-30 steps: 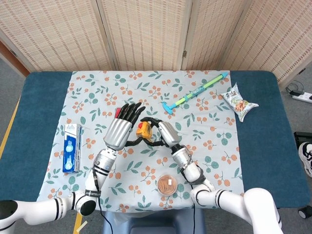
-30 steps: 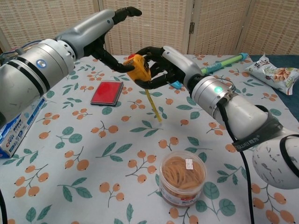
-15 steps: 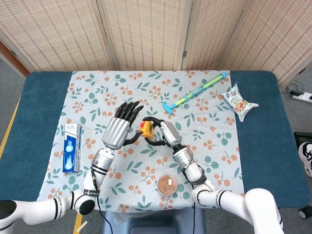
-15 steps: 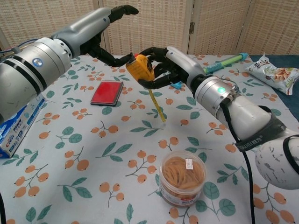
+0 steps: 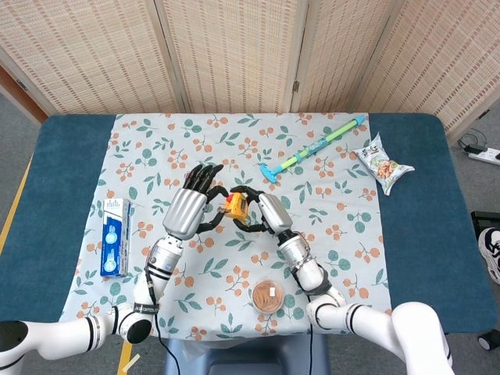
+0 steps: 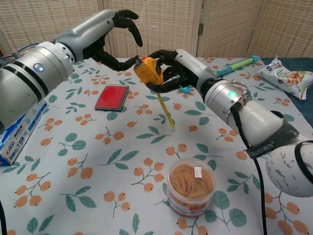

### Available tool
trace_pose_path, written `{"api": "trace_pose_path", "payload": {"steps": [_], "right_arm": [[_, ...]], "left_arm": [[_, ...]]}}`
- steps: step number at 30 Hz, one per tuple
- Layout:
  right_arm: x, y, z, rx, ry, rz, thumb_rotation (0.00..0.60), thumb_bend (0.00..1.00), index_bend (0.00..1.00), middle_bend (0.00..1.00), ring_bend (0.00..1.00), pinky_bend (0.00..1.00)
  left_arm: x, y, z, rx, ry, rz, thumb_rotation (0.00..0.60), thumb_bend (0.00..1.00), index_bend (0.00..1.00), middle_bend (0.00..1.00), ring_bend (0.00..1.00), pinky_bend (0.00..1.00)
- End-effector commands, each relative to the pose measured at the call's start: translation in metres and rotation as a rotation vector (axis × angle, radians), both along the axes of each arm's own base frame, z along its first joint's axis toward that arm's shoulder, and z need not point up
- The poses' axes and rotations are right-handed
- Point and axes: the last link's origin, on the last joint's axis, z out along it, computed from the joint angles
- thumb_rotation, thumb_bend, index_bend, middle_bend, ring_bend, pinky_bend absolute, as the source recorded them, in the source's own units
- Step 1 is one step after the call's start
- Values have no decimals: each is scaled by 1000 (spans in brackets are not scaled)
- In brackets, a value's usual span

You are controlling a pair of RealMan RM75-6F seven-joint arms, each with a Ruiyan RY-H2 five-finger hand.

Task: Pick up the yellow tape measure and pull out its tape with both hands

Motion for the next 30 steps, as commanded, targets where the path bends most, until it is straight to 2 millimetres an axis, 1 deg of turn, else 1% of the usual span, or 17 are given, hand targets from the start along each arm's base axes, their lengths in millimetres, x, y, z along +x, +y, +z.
{"api": "trace_pose_path", "payload": {"steps": [1,7,12,18,23,26,30], "right_arm": [[1,1,-1,1,1,2,600,367,665,560,485,296],[3,-2,0,-3,-6,0,600,367,665,560,486,296],[4,-3,1,-3,-6,-5,600,366,665,560,483,296],[-3,-6,4,-3,6,-16,600,367,665,560,483,296],[-20,-7,11,-19,80,-10,600,366,665,560,482,296],[-33,-6,20,-29,116,-10,600,368,665,559,482,296],[-53,-2,36,-49,174,-9,600,367,665,558,482,296]], "left_arm": [[1,1,-2,0,-3,-3,600,803,474,136,101,0],[0,2,-5,4,-12,-4,600,845,542,167,118,0],[-2,4,-6,10,-4,-4,600,878,568,179,123,0],[-9,6,-1,44,-38,6,600,893,579,207,133,0],[-24,10,9,57,-100,35,600,893,578,216,137,0],[-35,13,19,61,-152,65,600,894,576,216,136,0],[-54,19,37,64,-190,113,600,894,566,217,137,0]]}}
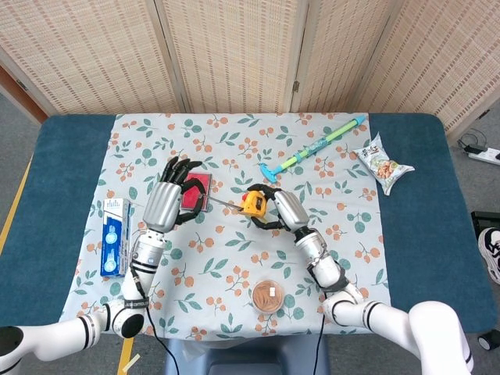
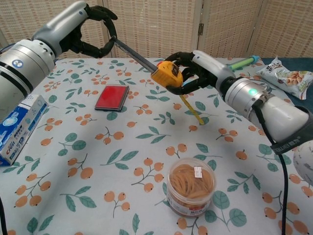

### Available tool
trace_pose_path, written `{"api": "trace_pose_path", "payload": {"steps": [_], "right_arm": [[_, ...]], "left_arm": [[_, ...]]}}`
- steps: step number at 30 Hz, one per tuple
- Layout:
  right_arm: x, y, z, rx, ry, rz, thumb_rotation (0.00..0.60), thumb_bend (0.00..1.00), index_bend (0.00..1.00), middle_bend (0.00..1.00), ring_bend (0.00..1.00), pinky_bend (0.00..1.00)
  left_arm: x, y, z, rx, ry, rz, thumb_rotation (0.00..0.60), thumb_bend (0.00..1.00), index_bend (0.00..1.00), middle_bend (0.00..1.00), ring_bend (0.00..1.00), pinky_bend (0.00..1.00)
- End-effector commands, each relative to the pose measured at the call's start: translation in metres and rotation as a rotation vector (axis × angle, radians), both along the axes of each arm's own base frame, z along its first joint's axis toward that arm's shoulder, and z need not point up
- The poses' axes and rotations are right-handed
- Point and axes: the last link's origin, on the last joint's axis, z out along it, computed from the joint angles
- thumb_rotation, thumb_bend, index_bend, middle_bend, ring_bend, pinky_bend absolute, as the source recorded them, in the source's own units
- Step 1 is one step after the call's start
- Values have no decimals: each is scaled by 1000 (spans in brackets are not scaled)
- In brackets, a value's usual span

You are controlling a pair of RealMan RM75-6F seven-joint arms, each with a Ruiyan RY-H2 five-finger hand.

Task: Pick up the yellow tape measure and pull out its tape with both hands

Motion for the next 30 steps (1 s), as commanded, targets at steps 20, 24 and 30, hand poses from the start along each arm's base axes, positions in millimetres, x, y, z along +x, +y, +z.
{"api": "trace_pose_path", "payload": {"steps": [20,24,30], "right_arm": [[-118,55,89,-79,238,-80,600,367,665,559,487,295],[-134,66,104,-99,263,-97,600,367,665,558,487,295],[-143,73,114,-110,263,-121,600,367,665,558,488,296]], "left_arm": [[-115,23,101,3,-202,307,600,917,530,218,124,0],[-130,25,111,11,-220,333,600,918,530,218,124,0],[-140,26,118,18,-241,341,600,918,530,218,125,0]]}}
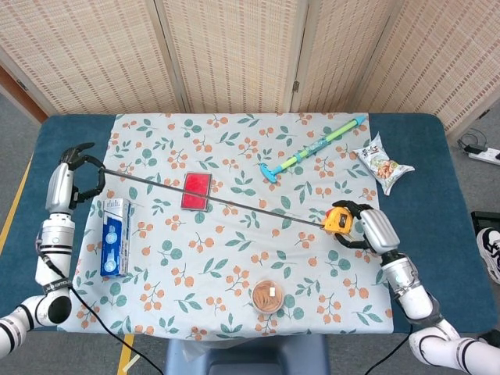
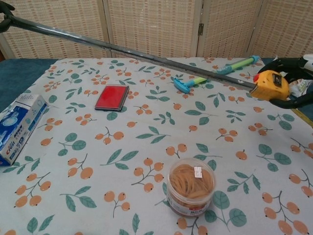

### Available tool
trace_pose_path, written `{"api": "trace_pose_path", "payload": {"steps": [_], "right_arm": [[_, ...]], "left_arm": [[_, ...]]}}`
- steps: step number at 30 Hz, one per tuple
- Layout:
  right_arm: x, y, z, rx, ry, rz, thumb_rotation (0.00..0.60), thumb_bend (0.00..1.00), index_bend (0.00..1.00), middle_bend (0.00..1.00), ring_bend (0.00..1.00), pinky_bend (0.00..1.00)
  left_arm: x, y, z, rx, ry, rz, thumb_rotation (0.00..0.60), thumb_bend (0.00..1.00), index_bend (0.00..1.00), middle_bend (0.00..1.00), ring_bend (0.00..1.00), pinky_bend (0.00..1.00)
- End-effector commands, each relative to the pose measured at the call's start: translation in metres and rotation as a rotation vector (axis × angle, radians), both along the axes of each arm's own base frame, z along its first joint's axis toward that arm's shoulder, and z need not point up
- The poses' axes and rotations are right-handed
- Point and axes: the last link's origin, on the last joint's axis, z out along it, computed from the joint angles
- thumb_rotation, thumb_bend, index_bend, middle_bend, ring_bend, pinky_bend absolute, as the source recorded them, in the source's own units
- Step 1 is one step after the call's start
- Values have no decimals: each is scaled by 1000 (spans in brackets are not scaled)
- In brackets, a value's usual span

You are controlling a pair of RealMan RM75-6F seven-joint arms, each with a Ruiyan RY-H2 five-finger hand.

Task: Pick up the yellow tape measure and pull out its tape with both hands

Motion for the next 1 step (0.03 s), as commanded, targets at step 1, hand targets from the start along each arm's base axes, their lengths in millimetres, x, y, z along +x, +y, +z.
{"api": "trace_pose_path", "payload": {"steps": [1], "right_arm": [[-1,1,1,-1,-1,-2,600,367,665,558,488,295]], "left_arm": [[-2,0,2,-4,-6,1,600,918,530,218,125,0]]}}
